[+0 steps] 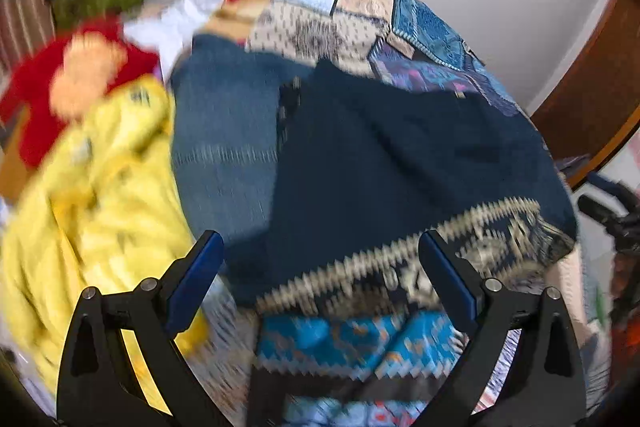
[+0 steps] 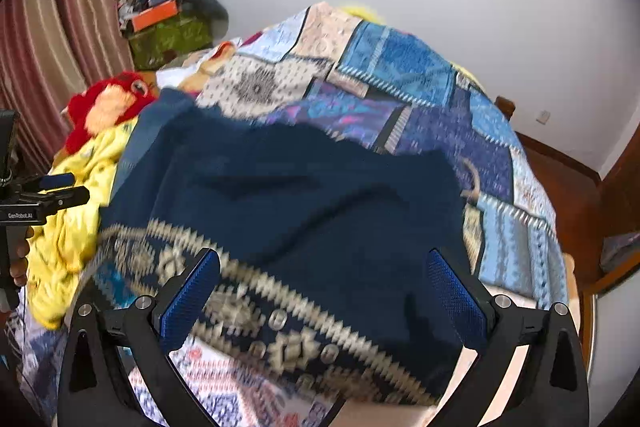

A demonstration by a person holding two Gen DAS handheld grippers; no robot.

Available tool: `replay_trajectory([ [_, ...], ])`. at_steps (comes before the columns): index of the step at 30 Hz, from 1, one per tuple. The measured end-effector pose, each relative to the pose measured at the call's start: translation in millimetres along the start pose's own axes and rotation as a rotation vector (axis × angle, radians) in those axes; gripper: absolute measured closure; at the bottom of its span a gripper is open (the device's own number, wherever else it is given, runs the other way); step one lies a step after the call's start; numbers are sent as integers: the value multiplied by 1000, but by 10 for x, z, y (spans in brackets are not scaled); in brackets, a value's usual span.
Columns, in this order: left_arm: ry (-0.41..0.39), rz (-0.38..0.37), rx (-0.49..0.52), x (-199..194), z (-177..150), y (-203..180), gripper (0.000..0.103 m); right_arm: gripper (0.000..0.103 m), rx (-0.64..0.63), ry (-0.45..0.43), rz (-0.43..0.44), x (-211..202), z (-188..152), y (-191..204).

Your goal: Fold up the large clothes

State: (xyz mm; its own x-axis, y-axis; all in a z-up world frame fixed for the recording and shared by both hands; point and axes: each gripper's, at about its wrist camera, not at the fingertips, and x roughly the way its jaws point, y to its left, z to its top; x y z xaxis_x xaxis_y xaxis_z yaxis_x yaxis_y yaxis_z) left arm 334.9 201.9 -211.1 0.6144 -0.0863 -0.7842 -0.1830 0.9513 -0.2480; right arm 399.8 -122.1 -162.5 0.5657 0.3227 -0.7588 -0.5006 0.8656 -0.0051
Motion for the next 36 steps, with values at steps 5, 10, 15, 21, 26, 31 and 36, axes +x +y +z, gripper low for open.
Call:
replay_trajectory([
  [5, 37, -118, -175, 179, -439, 211, 4, 0, 38, 58, 31, 73, -257, 22],
  [10, 59, -294, -336, 450, -701, 306, 4, 0, 98, 94, 44, 160, -432, -58],
  [15, 55, -506, -507, 703, -755, 364, 4, 0, 77, 99, 18, 171, -492, -114],
  [21, -35, -526, -511, 733, -604, 240, 14, 0, 106, 109, 28, 212, -448, -228],
  [26, -173, -451, -357, 428, -509, -66, 14, 0, 110, 78, 33, 208, -380, -247],
  [31, -73, -187, -322, 929, -411, -36, 33, 0, 119, 72, 48, 231, -277, -210],
  [36, -183, -128, -306, 833, -309, -80, 82, 0, 127, 35, 72, 185, -141, -138],
])
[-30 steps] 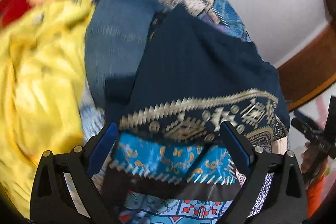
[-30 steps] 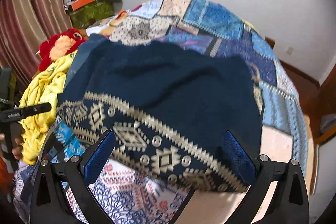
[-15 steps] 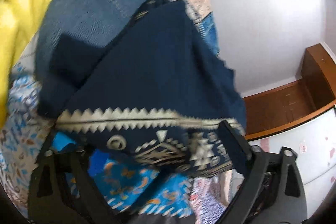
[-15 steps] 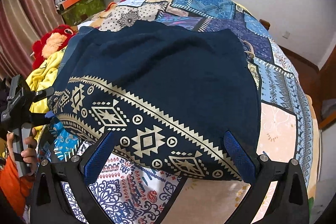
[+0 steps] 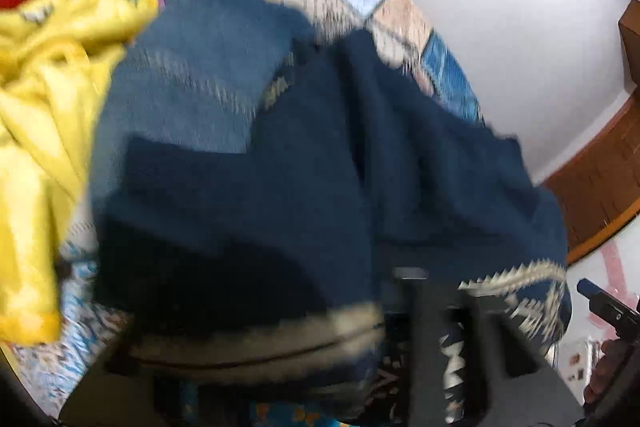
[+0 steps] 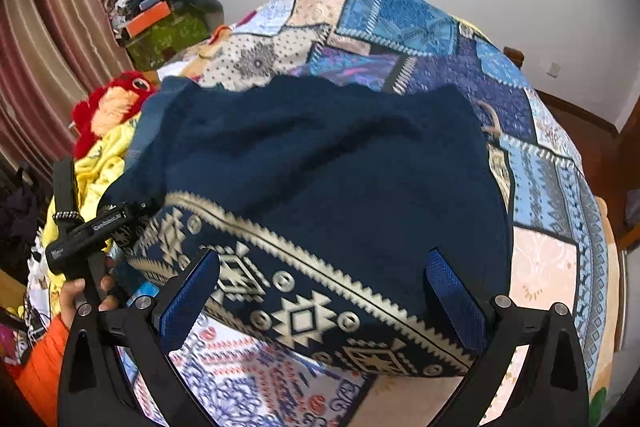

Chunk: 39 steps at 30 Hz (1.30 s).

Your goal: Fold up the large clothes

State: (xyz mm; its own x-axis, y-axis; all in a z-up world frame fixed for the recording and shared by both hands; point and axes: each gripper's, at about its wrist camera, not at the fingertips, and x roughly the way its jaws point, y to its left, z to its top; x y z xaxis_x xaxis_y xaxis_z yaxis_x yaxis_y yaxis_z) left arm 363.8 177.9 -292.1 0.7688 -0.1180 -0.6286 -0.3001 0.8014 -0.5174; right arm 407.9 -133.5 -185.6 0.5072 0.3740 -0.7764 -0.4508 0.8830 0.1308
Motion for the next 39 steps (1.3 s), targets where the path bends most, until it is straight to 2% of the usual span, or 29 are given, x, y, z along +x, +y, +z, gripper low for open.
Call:
replay_trajectory([
  [6, -116, -19, 57, -455, 219, -275, 88, 0, -10, -35, 17, 115, 150, 233],
  [8, -139, -26, 82, -570, 317, -374, 88, 0, -52, -4, -8, 301, 129, 365],
  [11, -168, -20, 177, -620, 514, -618, 89, 0, -146, 79, -64, 702, -14, 554],
  [13, -155, -51, 215, -622, 556, -783, 89, 0, -138, 95, -73, 838, -117, 578],
  [15, -142, -72, 252, -629, 567, -993, 90, 0, -101, 98, -45, 835, -134, 504],
  [18, -143, -107, 325, -619, 591, -1428, 90, 1, -35, 157, 44, 743, -84, 265],
  [20, -146, -130, 381, -589, 584, -1779, 90, 1, 25, 147, 73, 563, -109, 44],
  [21, -143, -155, 421, -561, 554, -2014, 90, 1, 45, 127, 75, 434, -139, -77],
  [24, -137, -180, 537, -491, 359, -2512, 90, 1, 78, 68, -2, 38, -248, -438],
  [26, -101, -204, 618, -355, 147, -2828, 90, 1, 91, 44, -75, -198, -340, -686],
  [28, -29, -212, 694, -149, -130, -3078, 90, 1, 96, 28, -141, -419, -427, -946],
  [31, 72, -215, 809, 105, -554, -3281, 90, 1, 136, 22, -192, -674, -590, -1289],
  [33, 173, -230, 846, 263, -787, -3294, 90, 1, 174, 29, -208, -776, -705, -1462],
  [37, 334, -259, 837, 476, -980, -3184, 90, 1, 231, 32, -210, -883, -885, -1675],
  [39, 341, -254, 872, 431, -1036, -3165, 89, 1, 245, 30, -210, -918, -907, -1688],
])
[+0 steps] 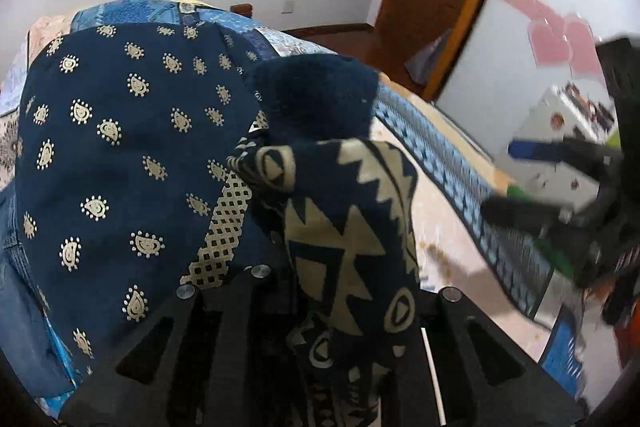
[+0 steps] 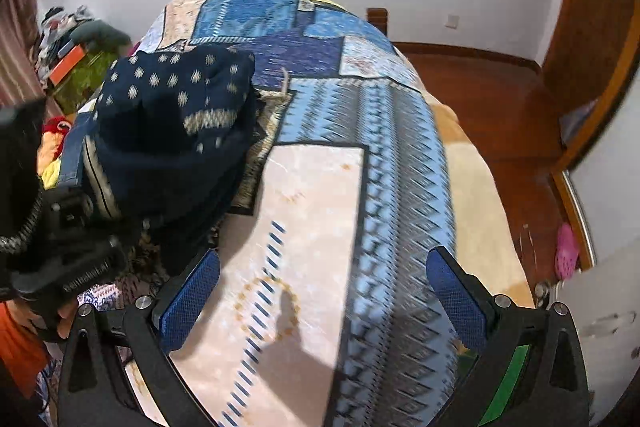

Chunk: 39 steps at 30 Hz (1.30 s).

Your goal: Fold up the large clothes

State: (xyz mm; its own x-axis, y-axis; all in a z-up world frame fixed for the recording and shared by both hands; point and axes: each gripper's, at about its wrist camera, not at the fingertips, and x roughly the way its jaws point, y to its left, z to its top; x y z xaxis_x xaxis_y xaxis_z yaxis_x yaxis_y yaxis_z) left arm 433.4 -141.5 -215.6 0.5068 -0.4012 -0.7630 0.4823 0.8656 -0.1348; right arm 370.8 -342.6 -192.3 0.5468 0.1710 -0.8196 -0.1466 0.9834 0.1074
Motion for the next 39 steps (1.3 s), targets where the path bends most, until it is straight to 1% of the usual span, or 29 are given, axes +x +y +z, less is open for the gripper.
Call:
replay_trajectory([
  [2, 21, 15, 34, -85, -17, -23, 82, 1, 8, -5, 9, -47, -4, -8],
  [3, 31, 11, 41, -122, -22, -56, 71, 1, 9, -9, 16, -67, 11, 11],
  [4, 41, -11, 45, -206, -36, -50, 54, 1, 10, -17, 24, -98, 18, 23],
  [5, 45, -22, 46, -264, -74, -71, 45, 1, 10, -26, 34, -155, 14, 40],
  [6, 46, -32, 45, -355, -100, -75, 33, 1, 9, -38, 48, -203, 44, 50],
  [7, 33, -31, 44, -480, -137, -63, 29, 1, 8, -54, 63, -273, 61, 73],
  [8, 21, -25, 45, -567, -155, -84, 28, 1, 6, -73, 82, -335, 100, 111],
  [9, 13, -13, 46, -655, -207, -136, 24, 1, 5, -83, 96, -365, 130, 138],
  [10, 3, 0, 40, -772, -241, -104, 20, 1, 5, -95, 116, -393, 163, 179],
  [12, -28, 27, 27, -950, -277, 25, 19, 1, 4, -112, 159, -423, 246, 278],
  [15, -73, 102, -12, -1166, -249, 280, 14, 1, -8, -124, 203, -380, 340, 459],
  [17, -95, 174, -47, -1200, -139, 503, 12, 1, -15, -112, 213, -256, 384, 574],
  [19, -97, 244, -82, -1123, -3, 727, 12, 1, -12, -81, 227, -77, 400, 677],
  [20, -91, 261, -105, -1045, 73, 864, 12, 1, -6, -61, 237, 22, 400, 709],
  [21, -87, 267, -120, -983, 86, 918, 12, 1, 4, -34, 250, 140, 391, 736],
  [23, -75, 274, -182, -819, 127, 1152, 12, 1, 25, 16, 266, 352, 346, 758],
  [24, -66, 282, -219, -695, 168, 1289, 12, 1, 30, 41, 266, 458, 316, 769],
  [25, -60, 286, -239, -677, 151, 1375, 11, 1, 28, 65, 260, 558, 282, 779],
  [27, -60, 250, -302, -502, 198, 1579, 10, 1, 21, 96, 262, 699, 196, 780],
  [29, -55, 224, -340, -382, 213, 1686, 9, 1, 36, 126, 285, 785, 103, 734],
  [30, -50, 233, -341, -316, 221, 1736, 8, 1, 47, 139, 302, 810, 63, 702],
  [31, -47, 254, -335, -284, 221, 1730, 4, 1, 56, 146, 313, 821, 39, 677],
  [32, -44, 271, -329, -257, 227, 1730, 3, 1, 69, 155, 325, 824, 5, 637],
  [33, -48, 270, -326, -256, 220, 1728, 3, 1, 79, 161, 332, 815, -16, 601],
  [35, -50, 275, -322, -307, 204, 1695, 3, 1, 75, 163, 324, 755, -27, 552],
  [39, -44, 312, -284, -530, 189, 1568, 4, 1, 33, 114, 284, 502, 49, 503],
])
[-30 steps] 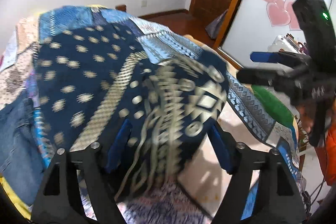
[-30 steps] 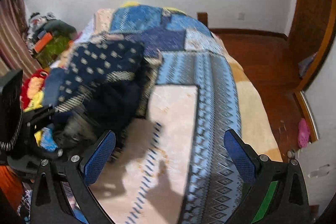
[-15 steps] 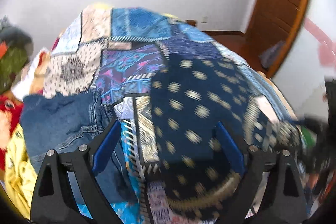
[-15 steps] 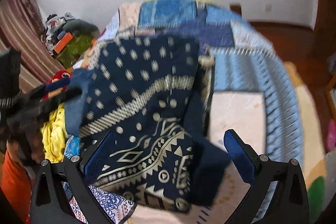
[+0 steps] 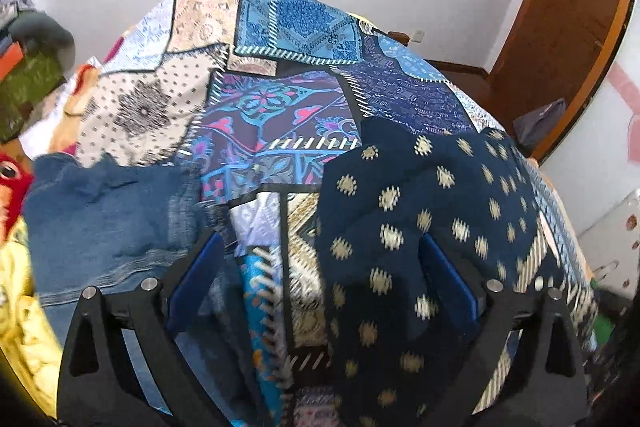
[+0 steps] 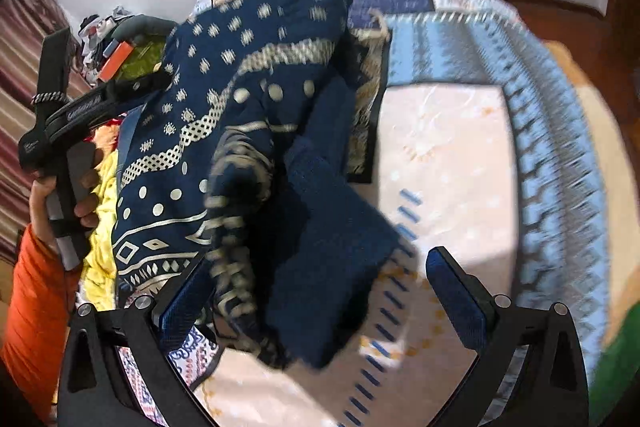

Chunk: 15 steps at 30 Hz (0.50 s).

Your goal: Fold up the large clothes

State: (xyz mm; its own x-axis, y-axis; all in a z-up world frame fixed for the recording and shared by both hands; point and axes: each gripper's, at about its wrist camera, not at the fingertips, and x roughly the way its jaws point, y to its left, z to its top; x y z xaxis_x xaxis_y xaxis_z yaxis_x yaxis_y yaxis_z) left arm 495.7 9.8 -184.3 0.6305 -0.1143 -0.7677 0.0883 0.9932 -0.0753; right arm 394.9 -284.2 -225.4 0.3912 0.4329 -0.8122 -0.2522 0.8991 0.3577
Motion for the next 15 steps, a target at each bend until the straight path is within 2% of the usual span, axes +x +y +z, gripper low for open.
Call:
replay_trajectory([
  [3, -14, 20, 53, -189, -40, -20, 4, 1, -12, -52, 10, -223, 110, 4],
  [5, -17, -6, 81, -312, -83, -37, 4, 1, -16, -73, 24, -295, 221, 4],
  [7, -2, -68, 95, -399, -132, -60, 4, 1, -22, -72, 55, -291, 342, 15],
  [10, 45, -164, 86, -381, -198, -97, 4, 1, -18, -41, 98, -149, 527, -5],
  [15, 132, -255, -8, -23, -254, -59, 4, 1, 3, 58, 164, 333, 738, -72],
])
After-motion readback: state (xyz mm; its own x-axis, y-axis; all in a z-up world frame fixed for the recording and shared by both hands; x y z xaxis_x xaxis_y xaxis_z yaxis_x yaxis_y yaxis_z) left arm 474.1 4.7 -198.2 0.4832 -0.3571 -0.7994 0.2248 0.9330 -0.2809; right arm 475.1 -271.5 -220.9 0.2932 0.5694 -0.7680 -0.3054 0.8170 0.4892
